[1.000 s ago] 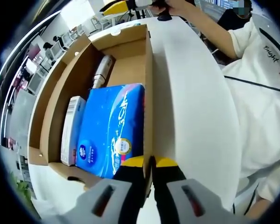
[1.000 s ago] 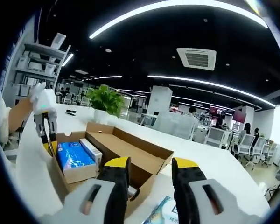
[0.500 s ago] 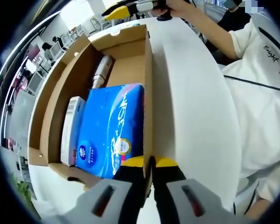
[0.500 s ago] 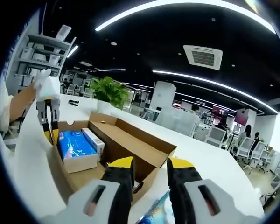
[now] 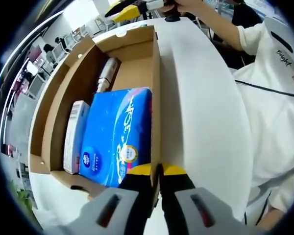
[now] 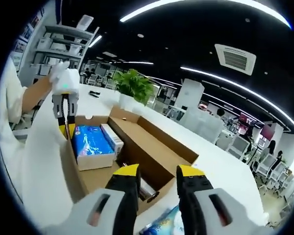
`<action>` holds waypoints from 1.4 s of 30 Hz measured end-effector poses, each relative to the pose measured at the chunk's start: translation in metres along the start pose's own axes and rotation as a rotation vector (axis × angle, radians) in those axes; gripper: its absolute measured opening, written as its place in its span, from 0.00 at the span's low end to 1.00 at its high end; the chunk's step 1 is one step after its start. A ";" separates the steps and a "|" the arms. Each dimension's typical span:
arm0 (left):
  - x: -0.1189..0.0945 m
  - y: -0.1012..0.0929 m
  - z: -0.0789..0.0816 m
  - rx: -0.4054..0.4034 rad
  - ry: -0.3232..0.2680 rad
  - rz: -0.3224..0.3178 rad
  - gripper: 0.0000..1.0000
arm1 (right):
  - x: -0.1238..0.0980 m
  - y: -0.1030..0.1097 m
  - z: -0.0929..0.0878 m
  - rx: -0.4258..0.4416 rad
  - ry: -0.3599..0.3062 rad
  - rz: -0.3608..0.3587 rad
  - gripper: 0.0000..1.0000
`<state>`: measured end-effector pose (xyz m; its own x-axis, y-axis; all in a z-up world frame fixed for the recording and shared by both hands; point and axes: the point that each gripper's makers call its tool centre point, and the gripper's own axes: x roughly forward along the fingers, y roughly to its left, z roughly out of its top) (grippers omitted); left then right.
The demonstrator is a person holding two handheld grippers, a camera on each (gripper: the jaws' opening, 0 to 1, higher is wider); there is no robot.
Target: Operate the shoe box by opening the lid, removing the specified soft item, and placing it in the target area until the item is outside and the box remains undamaged.
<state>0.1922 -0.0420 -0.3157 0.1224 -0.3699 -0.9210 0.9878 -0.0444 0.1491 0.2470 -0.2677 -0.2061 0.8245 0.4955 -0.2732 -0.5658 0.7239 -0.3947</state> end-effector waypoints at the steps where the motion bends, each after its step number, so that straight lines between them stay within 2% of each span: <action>1: 0.000 0.000 0.000 -0.001 0.002 0.000 0.04 | 0.000 0.001 0.000 -0.005 0.003 0.004 0.20; 2: 0.000 0.000 0.000 -0.003 0.005 -0.001 0.04 | 0.001 0.002 -0.001 -0.011 0.011 0.017 0.18; 4: 0.000 0.000 0.000 -0.005 0.007 -0.002 0.04 | 0.005 0.015 -0.001 0.016 0.016 0.097 0.22; 5: 0.000 0.000 0.000 -0.007 0.007 -0.003 0.04 | 0.006 0.018 -0.001 0.022 0.024 0.111 0.25; 7: 0.000 0.000 0.000 -0.009 0.006 -0.006 0.04 | 0.011 0.012 0.000 -0.010 0.033 0.075 0.32; 9: 0.000 0.000 0.000 -0.011 0.009 -0.009 0.04 | 0.011 0.010 -0.004 -0.054 0.057 0.058 0.31; 18: 0.001 0.001 0.000 -0.008 0.006 -0.009 0.04 | 0.016 0.018 -0.004 -0.054 0.055 0.090 0.30; 19: 0.001 0.001 0.001 -0.008 0.006 -0.010 0.04 | 0.018 0.020 -0.004 -0.073 0.057 0.097 0.31; 21: 0.001 0.001 0.001 -0.008 0.005 -0.010 0.04 | 0.022 0.014 -0.006 -0.092 0.070 0.055 0.35; 22: 0.001 0.001 0.001 -0.009 0.005 -0.010 0.04 | 0.023 0.018 -0.009 -0.128 0.089 0.071 0.35; 26: 0.001 0.001 0.001 -0.008 0.005 -0.008 0.04 | 0.027 0.028 -0.010 -0.086 0.085 0.138 0.31; 29: 0.001 0.001 0.001 -0.008 0.006 -0.007 0.04 | 0.029 0.030 -0.012 -0.103 0.099 0.159 0.30; 32: 0.001 0.001 0.001 -0.009 0.008 -0.010 0.04 | 0.032 0.034 -0.014 -0.142 0.113 0.197 0.16; 35: 0.001 0.001 0.001 -0.009 0.009 -0.009 0.04 | 0.037 0.042 -0.016 -0.153 0.149 0.258 0.21; 37: 0.001 0.001 0.001 -0.008 0.007 -0.007 0.04 | 0.042 0.042 -0.018 -0.158 0.173 0.279 0.15; 38: 0.001 0.001 0.001 -0.008 0.006 -0.007 0.04 | 0.042 0.041 -0.021 -0.169 0.201 0.270 0.15; 40: 0.001 0.001 0.001 -0.008 0.007 -0.007 0.04 | 0.044 0.044 -0.019 -0.197 0.197 0.266 0.19; 42: 0.001 0.001 0.001 -0.007 0.005 -0.006 0.04 | 0.043 0.046 -0.019 -0.197 0.203 0.270 0.19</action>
<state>0.1931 -0.0435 -0.3157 0.1171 -0.3646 -0.9238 0.9891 -0.0403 0.1413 0.2565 -0.2218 -0.2524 0.6399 0.5365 -0.5502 -0.7682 0.4649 -0.4401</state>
